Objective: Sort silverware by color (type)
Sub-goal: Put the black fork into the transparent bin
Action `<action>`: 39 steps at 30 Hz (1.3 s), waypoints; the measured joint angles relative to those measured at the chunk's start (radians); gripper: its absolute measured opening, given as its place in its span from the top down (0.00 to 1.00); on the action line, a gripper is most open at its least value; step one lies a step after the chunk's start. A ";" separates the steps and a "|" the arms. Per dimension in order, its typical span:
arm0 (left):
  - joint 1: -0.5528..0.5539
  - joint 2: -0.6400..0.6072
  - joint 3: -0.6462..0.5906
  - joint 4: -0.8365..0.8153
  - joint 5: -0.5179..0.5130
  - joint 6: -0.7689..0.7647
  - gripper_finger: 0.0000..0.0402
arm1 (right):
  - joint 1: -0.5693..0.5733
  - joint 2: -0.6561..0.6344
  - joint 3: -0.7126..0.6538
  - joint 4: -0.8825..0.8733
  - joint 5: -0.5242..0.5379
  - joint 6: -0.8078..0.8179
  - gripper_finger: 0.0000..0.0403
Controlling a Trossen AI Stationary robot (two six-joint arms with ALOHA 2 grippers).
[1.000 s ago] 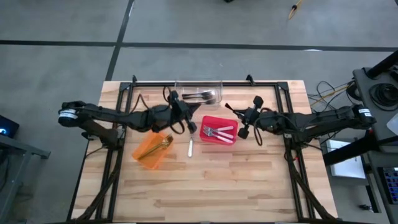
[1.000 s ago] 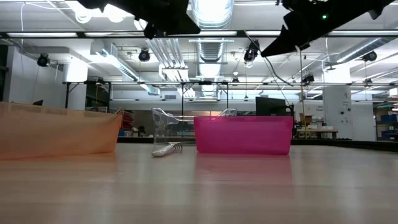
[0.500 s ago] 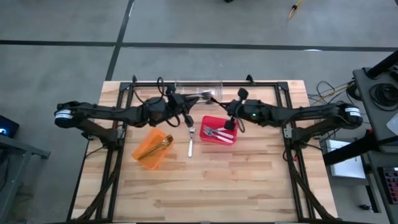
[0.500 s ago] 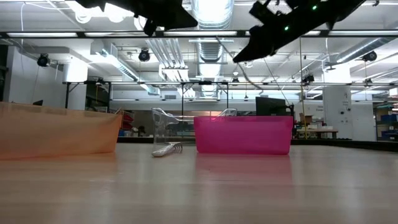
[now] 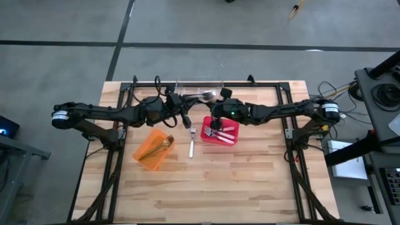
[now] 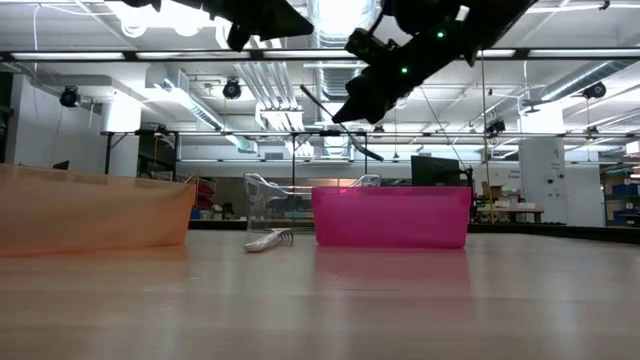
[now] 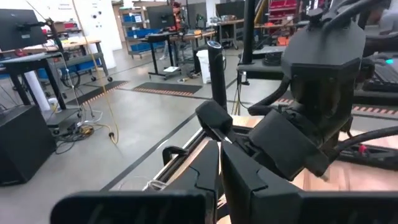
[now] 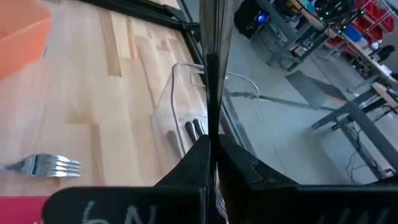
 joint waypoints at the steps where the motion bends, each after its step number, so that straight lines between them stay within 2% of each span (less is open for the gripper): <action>1: 0.000 -0.004 0.000 -0.011 0.000 -0.001 1.00 | 0.000 0.011 0.011 -0.009 0.000 -0.004 0.97; 5: 0.000 -0.032 0.000 -0.108 0.001 -0.015 0.97 | 0.002 0.035 0.041 -0.017 0.001 -0.029 0.97; 12: 0.000 -0.056 0.000 -0.253 0.000 -0.029 0.87 | 0.032 0.038 0.052 -0.017 0.007 -0.090 0.97; 17: 0.000 -0.067 0.000 -0.316 -0.001 -0.034 0.77 | 0.075 0.035 0.055 -0.018 0.116 -0.133 0.97; 21: 0.001 -0.067 0.000 -0.313 -0.001 -0.072 0.70 | 0.119 0.039 0.055 -0.032 0.265 -0.226 0.97; 28: -0.004 -0.010 -0.019 -0.317 0.000 -0.115 0.59 | 0.187 0.041 0.055 -0.035 0.411 -0.316 0.97; 39: -0.010 0.082 -0.031 -0.177 0.053 -0.128 0.54 | 0.214 0.042 0.054 -0.054 0.457 -0.324 0.97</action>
